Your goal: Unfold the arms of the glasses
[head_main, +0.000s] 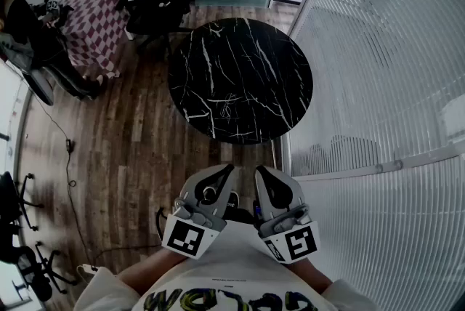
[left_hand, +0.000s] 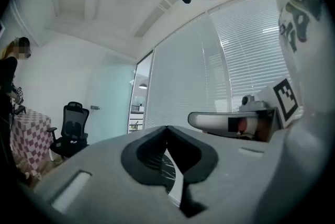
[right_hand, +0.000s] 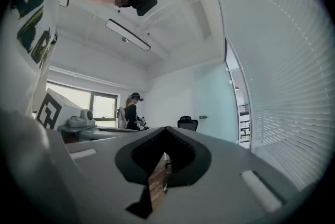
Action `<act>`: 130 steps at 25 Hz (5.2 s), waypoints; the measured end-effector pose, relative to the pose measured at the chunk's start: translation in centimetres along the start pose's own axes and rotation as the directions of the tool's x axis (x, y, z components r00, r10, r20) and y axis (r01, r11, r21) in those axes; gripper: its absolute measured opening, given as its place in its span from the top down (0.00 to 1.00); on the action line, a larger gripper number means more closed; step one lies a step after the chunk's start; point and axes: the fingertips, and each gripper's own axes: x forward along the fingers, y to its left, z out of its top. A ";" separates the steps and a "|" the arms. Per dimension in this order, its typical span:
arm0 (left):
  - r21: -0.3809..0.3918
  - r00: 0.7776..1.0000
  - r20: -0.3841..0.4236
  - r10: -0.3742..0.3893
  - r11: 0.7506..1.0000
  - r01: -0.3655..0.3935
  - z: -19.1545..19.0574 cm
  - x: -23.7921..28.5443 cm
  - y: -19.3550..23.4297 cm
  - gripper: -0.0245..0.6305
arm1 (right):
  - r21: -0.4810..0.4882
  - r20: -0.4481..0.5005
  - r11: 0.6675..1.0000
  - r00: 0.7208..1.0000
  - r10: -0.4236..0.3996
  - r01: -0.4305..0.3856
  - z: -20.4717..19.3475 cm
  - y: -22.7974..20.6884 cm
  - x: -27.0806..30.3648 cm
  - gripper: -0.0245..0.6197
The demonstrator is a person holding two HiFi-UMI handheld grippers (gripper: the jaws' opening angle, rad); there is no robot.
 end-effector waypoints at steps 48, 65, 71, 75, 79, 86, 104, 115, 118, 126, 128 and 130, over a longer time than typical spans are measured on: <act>-0.021 0.999 -0.017 0.040 0.999 -0.040 -1.1 7.2 1.5 0.96 | 0.038 -0.008 0.998 0.999 0.051 -0.051 -0.7 -6.9 3.0 0.96; -0.028 1.000 -0.018 0.008 1.000 -0.008 -0.7 12.8 11.1 0.96 | 0.031 -0.016 0.999 0.999 0.030 -0.030 -1.2 -9.6 13.9 0.96; -0.014 0.999 -0.011 -0.034 0.999 0.033 -0.1 14.6 14.3 0.96 | 0.022 -0.009 1.000 1.000 -0.005 0.005 -0.9 -10.3 17.5 0.96; -0.012 0.998 -0.015 -0.058 0.998 0.058 0.1 15.6 16.2 0.96 | 0.020 -0.005 0.999 1.000 -0.028 0.028 -1.0 -10.7 19.5 0.96; -0.003 0.997 -0.017 -0.074 0.997 0.074 0.0 16.3 17.8 0.96 | 0.018 -0.001 0.999 0.999 -0.042 0.042 -1.0 -10.9 21.2 0.96; -0.009 0.997 -0.035 -0.072 0.997 0.072 -0.4 16.8 19.4 0.96 | 0.025 -0.009 0.999 0.999 -0.048 0.049 -1.3 -11.1 22.7 0.96; -0.031 0.996 -0.077 -0.051 0.998 0.048 -2.0 20.0 19.7 0.96 | 0.045 -0.074 0.999 0.997 -0.023 0.027 -3.3 -14.5 23.9 0.96; -0.013 0.983 -0.177 -0.055 0.998 0.054 -6.6 21.5 20.7 0.96 | 0.027 -0.175 0.999 0.984 0.045 -0.040 -8.8 -16.2 25.4 0.95; -0.004 0.975 -0.217 -0.053 0.999 0.053 -8.6 22.0 21.1 0.96 | 0.025 -0.203 0.998 0.977 0.063 -0.059 -10.5 -16.6 26.0 0.93; 0.010 0.945 -0.321 -0.065 0.997 0.073 -14.1 22.6 22.5 0.96 | 0.039 -0.307 0.997 0.948 0.079 -0.071 -17.2 -18.2 27.0 0.91; 0.009 0.942 -0.331 -0.060 0.998 0.067 -15.2 22.8 22.7 0.96 | 0.050 -0.343 0.996 0.936 0.085 -0.072 -19.5 -18.5 26.9 0.89; 0.006 0.937 -0.344 -0.061 0.998 0.067 -16.3 23.0 22.8 0.96 | 0.056 -0.377 0.995 0.922 0.094 -0.079 -21.2 -18.7 26.9 0.89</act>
